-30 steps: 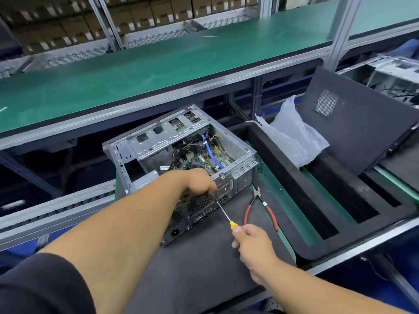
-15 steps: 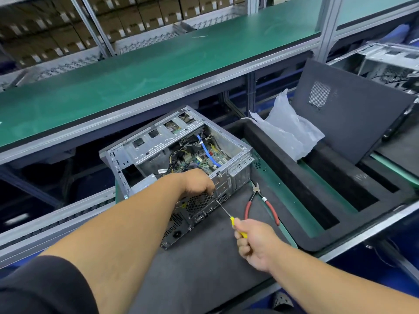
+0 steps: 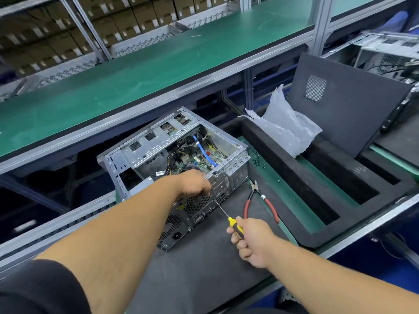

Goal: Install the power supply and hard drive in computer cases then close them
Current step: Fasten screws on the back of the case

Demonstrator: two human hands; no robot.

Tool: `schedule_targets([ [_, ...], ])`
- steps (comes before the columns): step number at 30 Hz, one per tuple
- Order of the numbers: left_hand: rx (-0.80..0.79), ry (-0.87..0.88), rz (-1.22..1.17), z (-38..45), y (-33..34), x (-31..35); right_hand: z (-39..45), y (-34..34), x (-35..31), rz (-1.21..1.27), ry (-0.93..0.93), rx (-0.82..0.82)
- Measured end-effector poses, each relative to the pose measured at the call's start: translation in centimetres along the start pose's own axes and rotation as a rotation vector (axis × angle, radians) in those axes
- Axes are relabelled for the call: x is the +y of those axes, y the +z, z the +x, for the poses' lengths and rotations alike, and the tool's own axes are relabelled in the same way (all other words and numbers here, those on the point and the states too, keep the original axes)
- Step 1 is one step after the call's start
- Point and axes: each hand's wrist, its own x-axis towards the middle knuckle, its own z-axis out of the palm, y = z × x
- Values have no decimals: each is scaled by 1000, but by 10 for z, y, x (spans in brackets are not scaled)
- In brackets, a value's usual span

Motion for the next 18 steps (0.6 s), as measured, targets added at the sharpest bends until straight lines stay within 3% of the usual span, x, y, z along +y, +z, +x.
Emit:
schedule_targets([
  [3,-52,56,-7,0,-1,0,-7,-2,10,-585,-582,258],
  [4,-60,59,-31,0,-2,-1,3,-1,-1,-517,-737,214],
  [6,-72,64,-94,1,-2,-3,9,-1,2,-515,-781,235],
  [7,-75,68,-103,1,-1,-4,5,-6,11,-500,-704,191],
  [8,-77,69,-89,2,-1,-4,9,-9,9,-336,-571,177],
  [10,-83,79,-74,4,-2,-5,6,-5,-5,232,-56,-45],
  [11,-88,82,-81,4,-1,-5,4,-8,-9,380,81,-88],
  [12,-91,84,-97,4,-2,-4,3,-9,-10,367,66,-108],
  [13,-92,86,-112,4,-2,-4,2,-8,-10,179,-54,-63],
  [16,-95,70,-175,3,0,-5,3,-4,11,-811,-681,267],
  [17,-96,63,-189,2,0,-5,8,-4,12,-901,-761,305],
  [18,-98,59,-191,3,0,-5,9,-3,7,-791,-702,248],
])
